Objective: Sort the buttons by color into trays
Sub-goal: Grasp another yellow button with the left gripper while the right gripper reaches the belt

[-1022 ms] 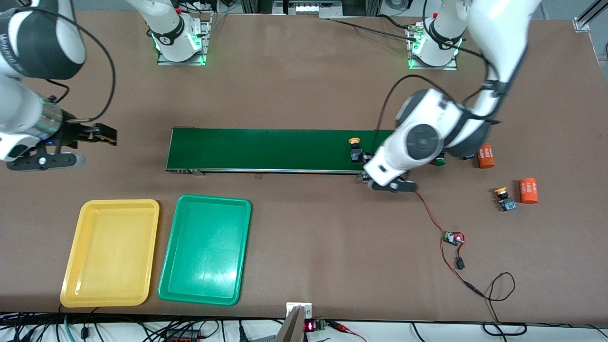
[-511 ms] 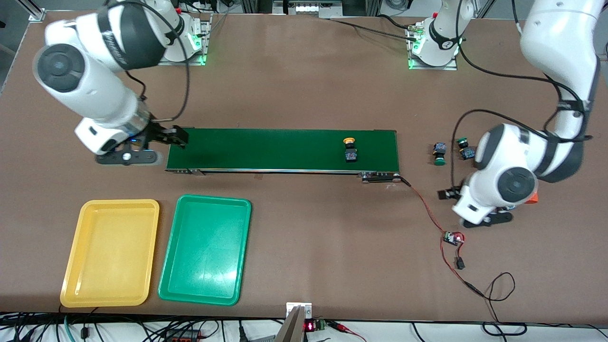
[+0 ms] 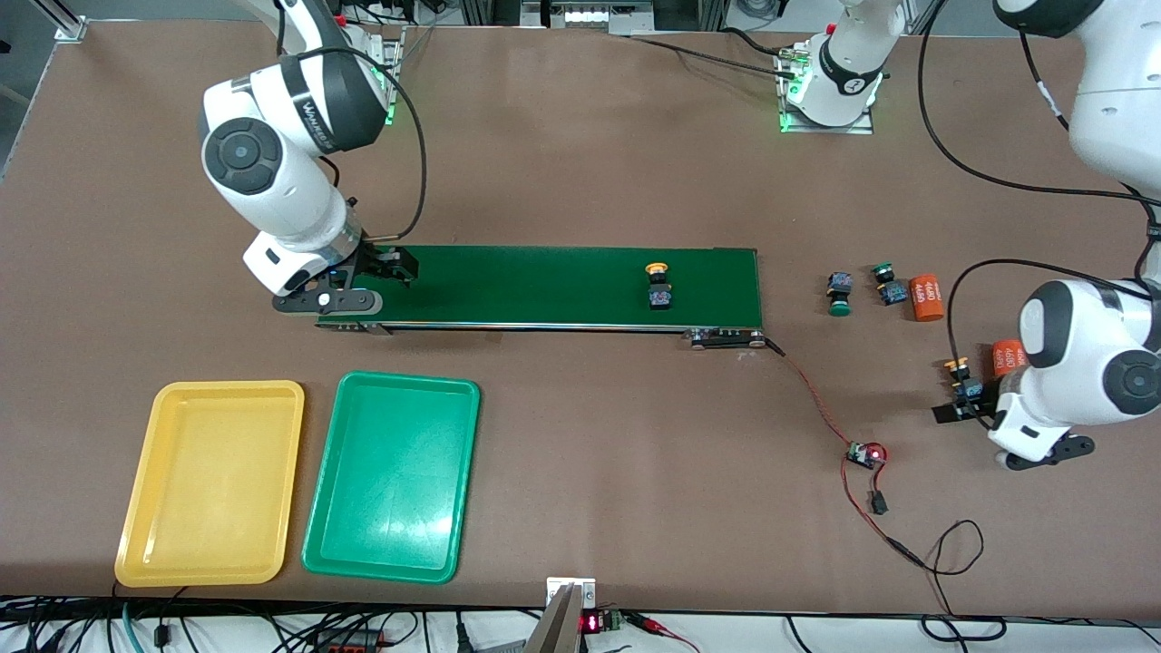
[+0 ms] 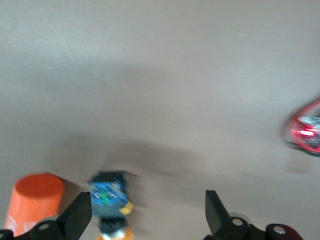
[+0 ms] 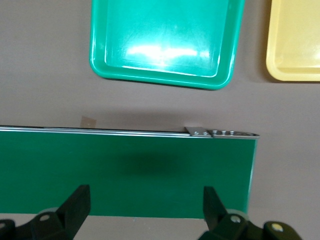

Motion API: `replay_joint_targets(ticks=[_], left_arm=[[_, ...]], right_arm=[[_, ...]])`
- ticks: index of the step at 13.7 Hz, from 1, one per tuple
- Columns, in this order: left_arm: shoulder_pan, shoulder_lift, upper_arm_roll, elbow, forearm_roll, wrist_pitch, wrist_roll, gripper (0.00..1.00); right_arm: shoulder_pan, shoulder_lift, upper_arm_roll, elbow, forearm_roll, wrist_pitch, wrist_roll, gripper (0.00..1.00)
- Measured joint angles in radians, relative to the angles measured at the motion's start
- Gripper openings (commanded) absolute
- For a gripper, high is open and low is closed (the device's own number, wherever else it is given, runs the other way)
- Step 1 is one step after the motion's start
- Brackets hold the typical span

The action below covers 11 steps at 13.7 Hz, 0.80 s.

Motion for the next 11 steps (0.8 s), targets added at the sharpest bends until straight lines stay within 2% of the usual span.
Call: replay_joint_targets(ticks=[2, 3, 5, 6, 7, 8, 9, 11], left_arm=[[0.043, 0.032, 0.000, -0.014, 0.000, 0.048, 0.056, 1.00], [0.055, 0.042, 0.000, -0.022, 0.000, 0.058, 0.067, 0.93], [0.067, 0.048, 0.000, -0.037, 0.000, 0.059, 0.072, 0.70], [0.072, 0.048, 0.000, -0.047, 0.000, 0.059, 0.072, 0.54], [0.076, 0.048, 0.000, -0.058, 0.000, 0.059, 0.072, 0.32], [0.078, 0.048, -0.001, -0.067, 0.000, 0.059, 0.072, 0.20], [0.079, 0.047, -0.005, -0.069, 0.000, 0.054, 0.072, 0.13], [0.080, 0.036, -0.018, -0.067, 0.000, -0.002, 0.066, 0.13]], right_arm=[[0.004, -0.004, -0.001, -0.019, 0.000, 0.018, 0.004, 1.00], [0.001, -0.013, -0.004, -0.037, 0.000, 0.027, 0.004, 1.00], [-0.020, -0.054, -0.006, -0.098, 0.000, 0.062, 0.003, 1.00], [-0.037, -0.085, 0.000, -0.141, 0.000, 0.095, 0.001, 1.00], [-0.069, -0.120, 0.027, -0.188, 0.000, 0.128, 0.001, 1.00], [-0.116, -0.154, 0.076, -0.232, 0.000, 0.151, 0.001, 1.00], [-0.163, -0.183, 0.134, -0.266, 0.000, 0.163, 0.004, 1.00], [-0.202, -0.227, 0.212, -0.320, 0.002, 0.196, 0.057, 1.00]])
